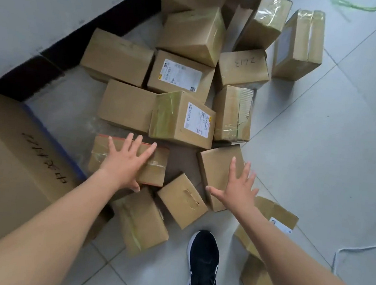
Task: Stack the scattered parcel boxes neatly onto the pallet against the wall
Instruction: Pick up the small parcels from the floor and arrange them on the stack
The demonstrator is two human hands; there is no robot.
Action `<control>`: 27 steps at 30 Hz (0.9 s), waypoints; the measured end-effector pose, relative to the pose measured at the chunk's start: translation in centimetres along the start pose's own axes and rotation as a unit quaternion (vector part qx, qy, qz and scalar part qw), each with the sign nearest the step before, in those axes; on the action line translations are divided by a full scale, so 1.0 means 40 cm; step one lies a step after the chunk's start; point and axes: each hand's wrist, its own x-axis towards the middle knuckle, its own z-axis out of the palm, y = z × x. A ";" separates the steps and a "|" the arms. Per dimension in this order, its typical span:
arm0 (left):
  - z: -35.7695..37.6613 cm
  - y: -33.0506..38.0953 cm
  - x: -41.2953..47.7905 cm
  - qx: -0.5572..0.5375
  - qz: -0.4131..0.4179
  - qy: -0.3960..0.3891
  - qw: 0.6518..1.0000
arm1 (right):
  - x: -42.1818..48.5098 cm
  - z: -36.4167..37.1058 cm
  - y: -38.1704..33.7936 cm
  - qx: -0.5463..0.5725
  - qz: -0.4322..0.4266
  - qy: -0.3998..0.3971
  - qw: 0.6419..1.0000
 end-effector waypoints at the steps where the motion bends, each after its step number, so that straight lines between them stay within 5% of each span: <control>1: 0.018 -0.003 0.008 0.023 0.010 -0.001 1.000 | 0.011 0.018 -0.003 0.006 0.003 -0.002 1.000; 9: 0.044 0.005 0.006 0.014 0.018 0.091 0.996 | 0.031 0.043 -0.040 -0.010 0.048 0.042 0.998; 17: -0.137 -0.013 -0.184 -0.098 -0.012 0.129 0.987 | -0.171 -0.182 -0.102 -0.016 0.027 0.102 0.994; 23: -0.209 -0.243 -0.500 -0.216 -0.103 0.182 0.954 | -0.402 -0.393 -0.362 0.006 -0.018 0.157 0.987; 27: -0.162 -0.489 -0.721 -0.343 -0.229 0.201 0.889 | -0.540 -0.445 -0.659 0.029 -0.082 0.183 0.979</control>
